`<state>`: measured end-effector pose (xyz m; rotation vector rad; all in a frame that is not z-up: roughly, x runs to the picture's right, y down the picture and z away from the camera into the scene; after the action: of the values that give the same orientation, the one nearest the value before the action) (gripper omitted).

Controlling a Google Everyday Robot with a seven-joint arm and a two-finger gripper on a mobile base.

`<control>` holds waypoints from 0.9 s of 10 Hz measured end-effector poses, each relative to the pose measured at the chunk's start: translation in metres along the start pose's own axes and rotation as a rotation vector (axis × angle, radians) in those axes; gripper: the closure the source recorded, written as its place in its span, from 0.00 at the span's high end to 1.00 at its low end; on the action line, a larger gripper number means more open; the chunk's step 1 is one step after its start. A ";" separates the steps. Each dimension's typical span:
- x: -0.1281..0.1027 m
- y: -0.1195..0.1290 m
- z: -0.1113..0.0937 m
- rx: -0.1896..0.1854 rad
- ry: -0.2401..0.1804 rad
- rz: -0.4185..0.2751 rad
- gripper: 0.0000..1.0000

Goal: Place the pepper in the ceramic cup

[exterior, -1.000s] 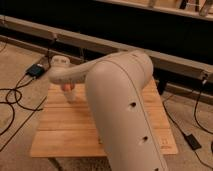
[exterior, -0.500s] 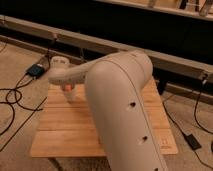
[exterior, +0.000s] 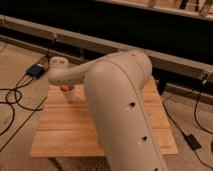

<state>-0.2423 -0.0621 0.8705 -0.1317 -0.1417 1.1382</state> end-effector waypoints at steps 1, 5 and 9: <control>-0.001 0.000 -0.001 0.001 -0.001 -0.001 0.78; -0.004 -0.004 -0.007 -0.007 0.001 0.014 0.78; 0.000 -0.004 -0.023 -0.118 0.088 0.080 0.78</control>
<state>-0.2341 -0.0647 0.8483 -0.2938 -0.1266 1.2015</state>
